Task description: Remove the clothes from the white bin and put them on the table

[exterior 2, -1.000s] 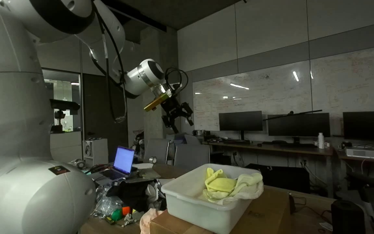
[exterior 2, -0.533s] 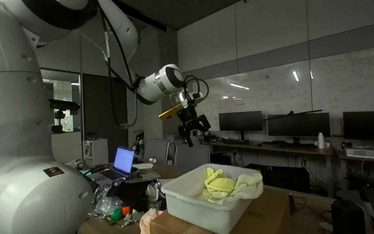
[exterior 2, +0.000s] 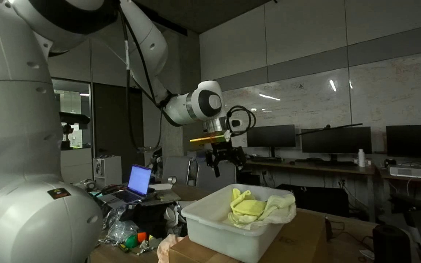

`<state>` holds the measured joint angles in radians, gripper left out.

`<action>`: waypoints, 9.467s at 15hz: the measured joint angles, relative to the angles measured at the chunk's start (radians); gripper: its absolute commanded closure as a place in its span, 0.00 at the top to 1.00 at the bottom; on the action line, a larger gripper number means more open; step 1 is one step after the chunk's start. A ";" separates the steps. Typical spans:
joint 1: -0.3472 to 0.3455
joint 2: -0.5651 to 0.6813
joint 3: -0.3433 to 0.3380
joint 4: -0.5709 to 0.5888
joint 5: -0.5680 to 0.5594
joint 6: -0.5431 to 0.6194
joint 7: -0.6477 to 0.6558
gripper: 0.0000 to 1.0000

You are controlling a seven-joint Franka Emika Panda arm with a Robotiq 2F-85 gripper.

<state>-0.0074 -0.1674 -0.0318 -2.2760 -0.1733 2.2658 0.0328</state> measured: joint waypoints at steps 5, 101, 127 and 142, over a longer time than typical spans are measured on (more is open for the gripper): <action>0.000 0.067 -0.010 -0.005 0.118 0.008 -0.122 1.00; 0.304 -0.125 0.041 0.116 0.601 -0.260 -0.374 0.06; 0.060 0.070 0.119 0.129 -0.079 0.012 0.255 1.00; -0.032 0.206 0.017 0.121 -0.070 -0.080 0.341 1.00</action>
<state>-0.0396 0.0384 -0.0153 -2.1555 -0.2430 2.1858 0.3736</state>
